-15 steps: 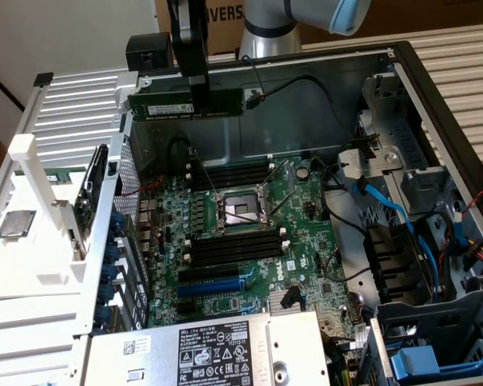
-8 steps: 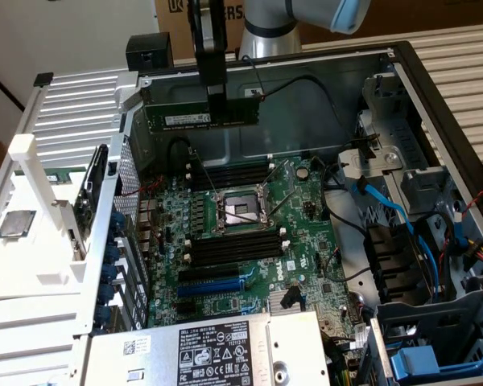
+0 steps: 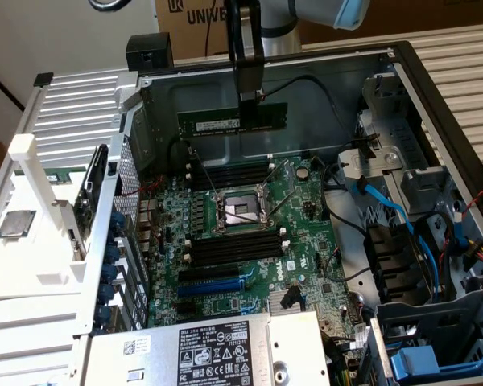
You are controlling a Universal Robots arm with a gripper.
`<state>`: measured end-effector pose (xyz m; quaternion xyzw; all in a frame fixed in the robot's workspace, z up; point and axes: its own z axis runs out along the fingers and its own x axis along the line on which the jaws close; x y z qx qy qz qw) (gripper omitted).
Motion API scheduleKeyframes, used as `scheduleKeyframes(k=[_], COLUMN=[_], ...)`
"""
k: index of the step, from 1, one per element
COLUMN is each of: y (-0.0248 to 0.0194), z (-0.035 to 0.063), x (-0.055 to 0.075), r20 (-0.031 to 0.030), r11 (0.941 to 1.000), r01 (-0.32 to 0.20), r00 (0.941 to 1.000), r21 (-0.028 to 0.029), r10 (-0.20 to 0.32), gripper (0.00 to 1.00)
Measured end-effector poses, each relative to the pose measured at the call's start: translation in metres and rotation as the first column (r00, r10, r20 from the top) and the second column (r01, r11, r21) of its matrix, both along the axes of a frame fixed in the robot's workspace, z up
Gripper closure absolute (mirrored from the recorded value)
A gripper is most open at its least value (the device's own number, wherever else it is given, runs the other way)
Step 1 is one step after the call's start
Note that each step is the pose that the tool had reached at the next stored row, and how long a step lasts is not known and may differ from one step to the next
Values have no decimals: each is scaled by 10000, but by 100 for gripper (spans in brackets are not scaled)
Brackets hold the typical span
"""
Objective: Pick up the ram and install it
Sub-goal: 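Pick up the ram and move it above insertion slot, then insert the ram into the slot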
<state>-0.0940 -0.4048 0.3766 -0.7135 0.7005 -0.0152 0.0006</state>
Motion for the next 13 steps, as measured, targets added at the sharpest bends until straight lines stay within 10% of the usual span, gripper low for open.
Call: scheduleKeyframes(k=[4,13], y=[-2,-2], z=[-46,-56], x=[3,3], r20=[-27,-72], r11=[9997,9997], r01=[-20,-18], r00=[10000,10000], r21=[229,241], r10=[20,20], gripper=[87,87])
